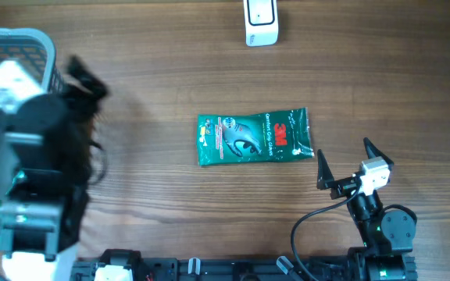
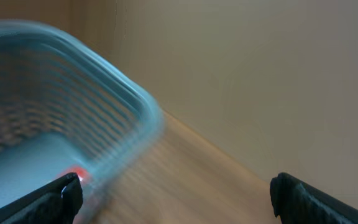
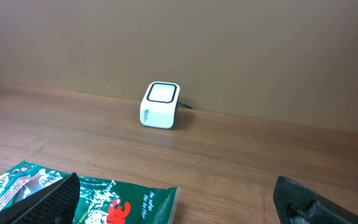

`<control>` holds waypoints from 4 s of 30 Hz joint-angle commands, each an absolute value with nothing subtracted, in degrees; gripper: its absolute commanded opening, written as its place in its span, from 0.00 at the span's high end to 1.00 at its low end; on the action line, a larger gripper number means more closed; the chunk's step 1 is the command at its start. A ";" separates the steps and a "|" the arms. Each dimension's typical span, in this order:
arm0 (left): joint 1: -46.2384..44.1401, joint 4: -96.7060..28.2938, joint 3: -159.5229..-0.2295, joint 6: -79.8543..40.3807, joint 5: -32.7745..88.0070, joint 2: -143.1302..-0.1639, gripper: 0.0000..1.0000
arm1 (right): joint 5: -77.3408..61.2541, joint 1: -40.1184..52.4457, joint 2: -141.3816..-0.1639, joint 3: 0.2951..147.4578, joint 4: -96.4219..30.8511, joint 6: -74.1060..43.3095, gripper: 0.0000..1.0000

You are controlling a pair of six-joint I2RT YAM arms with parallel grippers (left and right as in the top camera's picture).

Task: Scan the item barcode
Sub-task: 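Move the left gripper back into the basket toward the red sauce bottle, then grasp the red sauce bottle by its green cap with the left gripper, then carry the sauce bottle out and set it beside the glove pack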

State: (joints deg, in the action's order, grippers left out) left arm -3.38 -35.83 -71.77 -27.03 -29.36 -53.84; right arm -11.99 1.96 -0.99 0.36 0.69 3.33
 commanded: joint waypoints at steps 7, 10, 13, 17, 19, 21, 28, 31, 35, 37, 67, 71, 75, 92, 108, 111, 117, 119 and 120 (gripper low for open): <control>36.91 -47.13 -79.99 -44.71 3.73 -69.54 0.00 | -12.93 2.20 -0.54 0.30 0.95 4.10 0.00; 40.45 -48.40 -79.94 -57.56 4.51 -76.34 0.00 | -12.91 2.20 -0.54 0.30 0.95 4.12 0.00; 40.58 -48.38 -79.94 -71.44 5.26 -82.06 0.00 | -12.91 2.20 -0.54 0.30 0.95 4.10 0.00; 39.46 -48.84 -79.94 -81.52 8.36 -89.21 0.00 | -12.91 2.20 -0.54 0.30 0.95 4.10 0.00; 38.52 -49.43 -79.92 -84.29 8.32 -91.66 0.00 | -12.93 2.20 -0.54 0.30 0.95 4.12 0.00; 37.45 -50.61 -79.88 -89.36 7.75 -94.54 0.00 | -12.93 2.20 -0.54 0.30 0.95 4.10 0.00; 35.73 -50.68 -79.83 -98.96 3.95 -104.66 0.00 | -12.93 2.20 -0.54 0.30 0.95 4.12 0.00; 35.73 -50.57 -79.83 -99.98 3.77 -108.57 0.00 | -12.91 2.20 -0.54 0.30 0.95 4.10 0.00; 35.75 -49.12 -79.83 -99.83 1.39 -112.81 0.00 | -12.91 2.20 -0.54 0.30 0.95 4.10 0.00; 35.77 -49.12 -79.83 -99.24 1.37 -113.27 0.03 | -12.91 2.20 -0.54 0.30 0.95 4.10 0.00; 51.31 -25.23 -79.96 -71.90 46.68 -79.72 0.55 | -12.91 2.20 -0.54 0.30 0.95 4.10 0.00; 47.79 -27.57 -79.96 -66.98 48.07 -74.59 0.56 | -12.93 2.20 -0.54 0.30 0.95 4.10 0.00; 46.72 -32.12 -79.94 -67.31 43.18 -73.19 0.56 | -12.91 2.20 -0.54 0.30 0.95 4.10 0.00; 5.26 -42.24 -79.90 -30.11 35.83 -74.87 0.55 | -12.91 2.20 -0.54 0.30 0.95 4.10 0.00; -37.15 -27.31 -79.83 -32.10 11.94 -105.73 0.51 | -12.91 2.20 -0.54 0.30 0.95 4.10 0.00; -39.59 -22.04 -79.83 -34.00 13.37 -110.83 0.51 | -12.93 2.20 -0.54 0.30 0.95 4.12 0.01; -41.21 -17.06 -79.83 -38.65 17.58 -116.09 0.48 | -12.91 2.20 -0.54 0.30 0.95 4.10 0.00; -41.43 -17.54 -79.83 -38.65 17.61 -116.27 0.47 | -12.93 2.20 -0.54 0.30 0.95 4.10 0.00; -41.65 -17.76 -79.83 -38.63 17.58 -116.27 0.45 | -12.91 2.20 -0.54 0.30 0.95 4.12 0.00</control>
